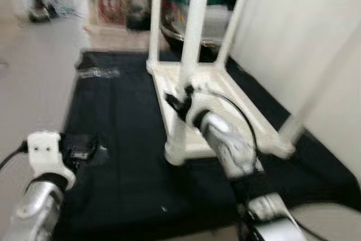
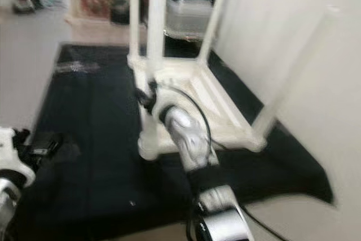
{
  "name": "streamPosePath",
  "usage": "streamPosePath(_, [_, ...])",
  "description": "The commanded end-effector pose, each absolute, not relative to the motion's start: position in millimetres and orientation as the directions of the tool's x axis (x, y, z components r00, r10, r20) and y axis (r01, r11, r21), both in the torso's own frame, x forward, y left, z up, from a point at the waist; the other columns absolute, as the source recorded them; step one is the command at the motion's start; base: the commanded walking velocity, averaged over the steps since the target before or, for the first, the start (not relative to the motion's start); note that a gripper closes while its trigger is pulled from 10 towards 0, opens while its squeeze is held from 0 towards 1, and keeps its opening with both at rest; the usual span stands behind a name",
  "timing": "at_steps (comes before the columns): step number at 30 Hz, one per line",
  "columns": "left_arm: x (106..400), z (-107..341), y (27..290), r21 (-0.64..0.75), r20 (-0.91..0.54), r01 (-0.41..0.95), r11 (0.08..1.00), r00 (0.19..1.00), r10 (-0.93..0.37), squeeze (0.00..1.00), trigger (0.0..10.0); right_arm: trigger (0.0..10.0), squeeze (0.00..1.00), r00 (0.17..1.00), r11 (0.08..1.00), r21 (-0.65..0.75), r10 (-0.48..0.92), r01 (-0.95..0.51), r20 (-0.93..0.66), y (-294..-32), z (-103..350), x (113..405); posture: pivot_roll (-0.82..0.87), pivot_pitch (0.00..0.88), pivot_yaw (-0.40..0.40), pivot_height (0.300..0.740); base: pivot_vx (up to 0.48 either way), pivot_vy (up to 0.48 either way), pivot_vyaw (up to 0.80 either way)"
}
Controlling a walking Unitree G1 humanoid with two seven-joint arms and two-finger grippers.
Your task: Building children table
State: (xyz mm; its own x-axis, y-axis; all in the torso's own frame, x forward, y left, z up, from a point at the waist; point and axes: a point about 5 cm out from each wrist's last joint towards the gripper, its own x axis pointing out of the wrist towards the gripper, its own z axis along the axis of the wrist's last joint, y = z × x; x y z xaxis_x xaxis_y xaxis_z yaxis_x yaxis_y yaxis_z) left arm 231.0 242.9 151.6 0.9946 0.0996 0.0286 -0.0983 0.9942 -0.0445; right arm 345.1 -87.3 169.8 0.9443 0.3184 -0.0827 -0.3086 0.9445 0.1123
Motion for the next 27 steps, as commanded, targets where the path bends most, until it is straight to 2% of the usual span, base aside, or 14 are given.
streamPosePath(1, [233,151,241,-0.048,0.013,-0.082,0.995,0.996,0.083,0.00,10.0,10.0,0.00,0.927,0.985,0.108,0.166,-0.137,-0.337,-114,115,331,0.14,0.000,-0.106,0.740,0.000,0.000,0.00])
streamPosePath(2, [233,151,241,-0.048,0.013,-0.082,0.995,0.996,0.083,0.00,10.0,10.0,0.00,0.927,0.985,0.108,0.166,-0.137,-0.337,-114,115,331,0.14,0.000,-0.106,0.740,0.000,0.000,0.00])
streamPosePath(4, [236,153,243,-0.043,0.017,-0.081,0.996,0.996,0.082,0.00,10.0,10.0,0.00,0.945,0.990,0.136,0.072,-0.029,-0.321,-125,120,330,0.12,0.000,-0.095,0.740,0.000,0.000,0.00])
streamPosePath(6, [238,153,243,-0.041,0.020,-0.083,0.996,0.996,0.084,0.00,10.0,10.0,0.00,0.950,0.987,0.157,0.037,0.013,-0.311,-129,123,329,0.12,0.000,-0.090,0.740,0.000,0.000,0.00])
streamPosePath(10, [240,154,242,-0.042,0.022,-0.082,0.996,0.996,0.083,0.00,10.0,10.0,0.00,0.956,0.984,0.178,0.043,0.010,-0.292,-130,125,328,0.11,0.000,-0.087,0.740,0.000,0.000,0.00])
streamPosePath(12, [242,153,239,-0.047,0.020,-0.074,0.996,0.997,0.075,0.00,10.0,10.0,0.00,0.961,0.977,0.167,0.167,-0.131,-0.220,-121,134,328,0.11,0.000,-0.087,0.740,0.000,0.000,0.00])
streamPosePath(17, [245,153,236,-0.053,0.021,-0.070,0.996,0.997,0.071,0.00,10.0,10.0,0.00,0.943,0.957,0.104,0.285,-0.271,-0.172,-118,142,337,0.11,0.000,-0.095,0.740,0.000,0.000,0.00])
streamPosePath(19, [245,153,236,-0.054,0.021,-0.071,0.996,0.997,0.072,0.00,10.0,10.0,0.00,0.941,0.955,0.087,0.294,-0.283,-0.169,-119,144,339,0.11,0.000,-0.097,0.740,0.000,0.000,0.00])
streamPosePath(23, [245,153,237,-0.053,0.023,-0.076,0.996,0.997,0.077,0.00,10.0,10.0,0.00,0.952,0.967,0.047,0.254,-0.249,-0.170,-124,146,344,0.11,0.000,-0.104,0.740,0.000,0.000,0.00])
streamPosePath(25, [244,152,239,-0.052,0.022,-0.093,0.994,0.995,0.094,0.00,10.0,10.0,0.00,0.985,0.998,0.003,0.061,-0.061,-0.164,-143,142,344,0.11,0.000,-0.106,0.740,0.000,0.000,0.00])
streamPosePath(26, [243,152,240,-0.053,0.022,-0.097,0.994,0.995,0.098,0.00,10.0,10.0,0.00,0.986,1.000,0.003,0.000,0.000,-0.167,-149,140,342,0.11,0.000,-0.106,0.740,0.000,0.000,0.00])
streamPosePath(27, [243,152,240,-0.053,0.022,-0.097,0.994,0.995,0.098,0.00,10.0,10.0,0.00,0.986,1.000,0.003,0.000,0.000,-0.167,-149,140,342,0.11,0.000,-0.106,0.740,0.000,0.000,0.00])
